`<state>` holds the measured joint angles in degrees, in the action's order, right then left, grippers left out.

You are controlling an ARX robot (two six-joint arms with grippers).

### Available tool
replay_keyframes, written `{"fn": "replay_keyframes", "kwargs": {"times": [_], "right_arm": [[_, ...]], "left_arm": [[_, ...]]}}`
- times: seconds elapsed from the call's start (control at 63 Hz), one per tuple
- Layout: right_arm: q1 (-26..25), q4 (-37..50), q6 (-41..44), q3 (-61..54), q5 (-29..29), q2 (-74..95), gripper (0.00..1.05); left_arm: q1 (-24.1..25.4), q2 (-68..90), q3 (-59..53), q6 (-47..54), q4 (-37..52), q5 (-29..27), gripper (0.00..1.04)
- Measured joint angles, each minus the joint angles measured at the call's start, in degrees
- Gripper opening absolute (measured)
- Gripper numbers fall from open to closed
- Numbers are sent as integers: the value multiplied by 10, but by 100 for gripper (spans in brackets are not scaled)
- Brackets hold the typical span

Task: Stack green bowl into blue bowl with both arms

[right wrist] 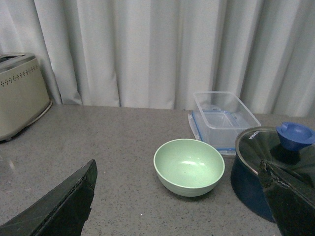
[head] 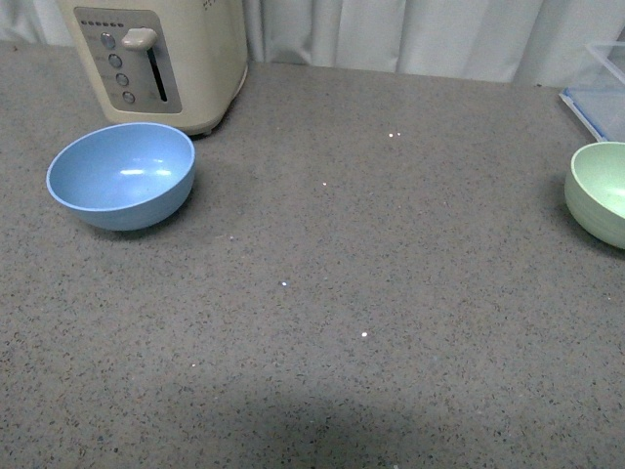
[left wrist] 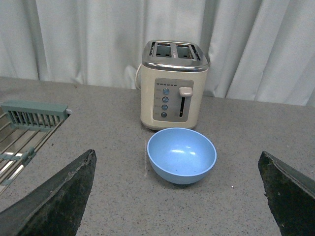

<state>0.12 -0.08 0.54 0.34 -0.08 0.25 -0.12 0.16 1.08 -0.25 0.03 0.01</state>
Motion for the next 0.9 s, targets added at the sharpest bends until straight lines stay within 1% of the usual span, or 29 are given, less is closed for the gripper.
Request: {"fn": "replay_keyframes", "kwargs": {"times": [0.905], "right_arm": [[0, 0, 0, 0, 0, 0, 96]], "left_arm": [[0, 0, 0, 0, 0, 0, 98]]}}
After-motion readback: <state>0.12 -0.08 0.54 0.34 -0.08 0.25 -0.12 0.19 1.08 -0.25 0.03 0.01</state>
